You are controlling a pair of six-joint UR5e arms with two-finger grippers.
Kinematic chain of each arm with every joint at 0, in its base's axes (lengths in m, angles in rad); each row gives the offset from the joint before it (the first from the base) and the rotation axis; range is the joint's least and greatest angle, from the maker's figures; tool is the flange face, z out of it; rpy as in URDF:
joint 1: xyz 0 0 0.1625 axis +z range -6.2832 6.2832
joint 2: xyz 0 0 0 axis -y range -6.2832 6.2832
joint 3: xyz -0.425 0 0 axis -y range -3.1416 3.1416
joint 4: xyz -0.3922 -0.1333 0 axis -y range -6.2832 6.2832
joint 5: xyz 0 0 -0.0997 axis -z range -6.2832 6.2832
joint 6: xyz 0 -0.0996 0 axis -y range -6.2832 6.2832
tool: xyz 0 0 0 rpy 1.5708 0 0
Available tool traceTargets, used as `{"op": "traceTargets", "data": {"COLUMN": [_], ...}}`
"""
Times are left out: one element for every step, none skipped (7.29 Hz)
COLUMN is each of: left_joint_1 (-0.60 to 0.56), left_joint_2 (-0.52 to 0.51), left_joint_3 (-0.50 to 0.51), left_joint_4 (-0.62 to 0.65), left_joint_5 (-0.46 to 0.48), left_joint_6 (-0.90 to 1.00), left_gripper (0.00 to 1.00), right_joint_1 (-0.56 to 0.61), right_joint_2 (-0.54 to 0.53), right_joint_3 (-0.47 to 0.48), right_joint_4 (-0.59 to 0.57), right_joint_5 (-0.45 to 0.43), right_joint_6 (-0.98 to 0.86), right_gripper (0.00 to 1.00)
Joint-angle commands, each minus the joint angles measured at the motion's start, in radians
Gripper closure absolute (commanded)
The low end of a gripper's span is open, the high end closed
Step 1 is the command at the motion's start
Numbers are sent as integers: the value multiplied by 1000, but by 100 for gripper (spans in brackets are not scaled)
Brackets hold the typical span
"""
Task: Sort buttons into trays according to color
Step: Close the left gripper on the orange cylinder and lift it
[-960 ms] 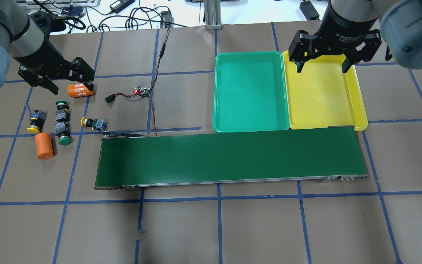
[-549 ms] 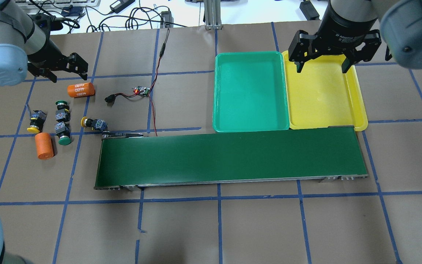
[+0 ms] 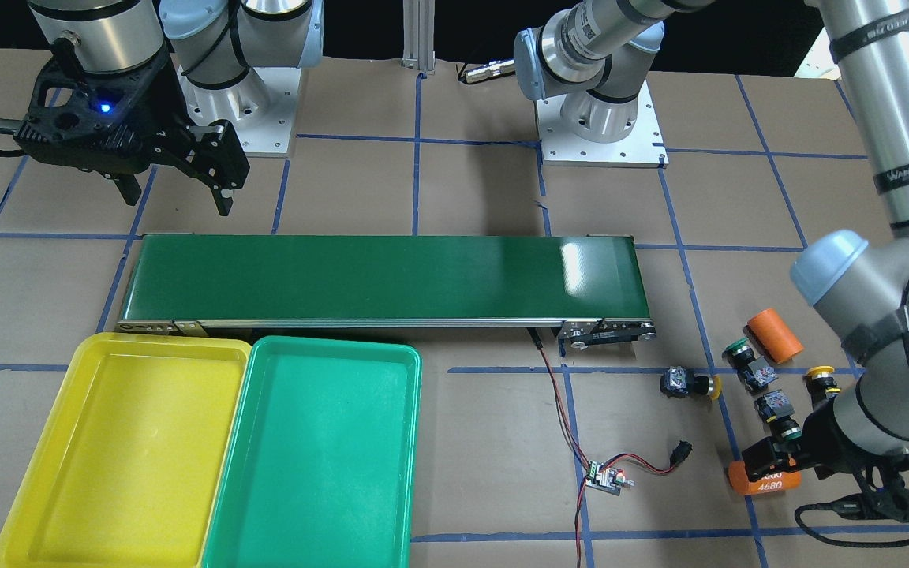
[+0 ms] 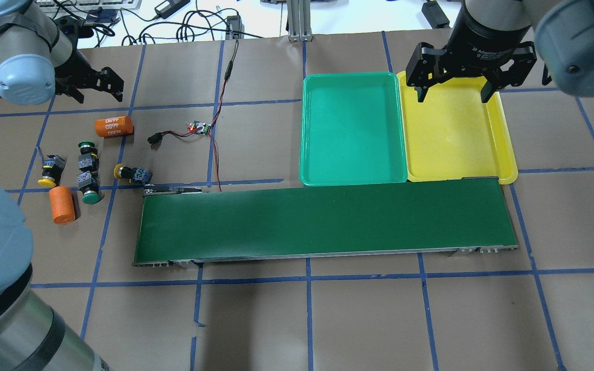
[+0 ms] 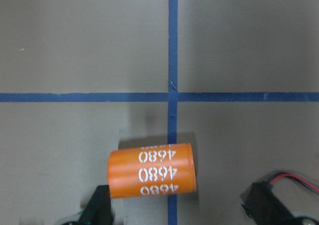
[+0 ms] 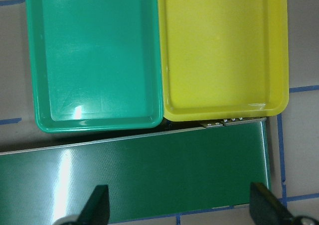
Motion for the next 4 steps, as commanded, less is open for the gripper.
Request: {"op": "traceTargets", "data": {"left_joint_1": [24,25,25,25], "left_joint_2": [-65,-81,-88,-92], "left_joint_3": [42,65,65,64], "left_joint_4": [2,2,2,2], "left_joint_5": [1,1,1,-1], "left_joint_6": [74,79,78,76], "left_gripper": [0,0,0,0], "right_joint_1": [0,0,0,0], "right_joint_2": [0,1,1,1], "right_joint_3": [1,1,1,1], "right_joint_4": [0,0,2,2], "right_joint_5": [0,0,0,0], "right_joint_6": [-2,-2,0,-2], "right_gripper": [0,0,0,0]}}
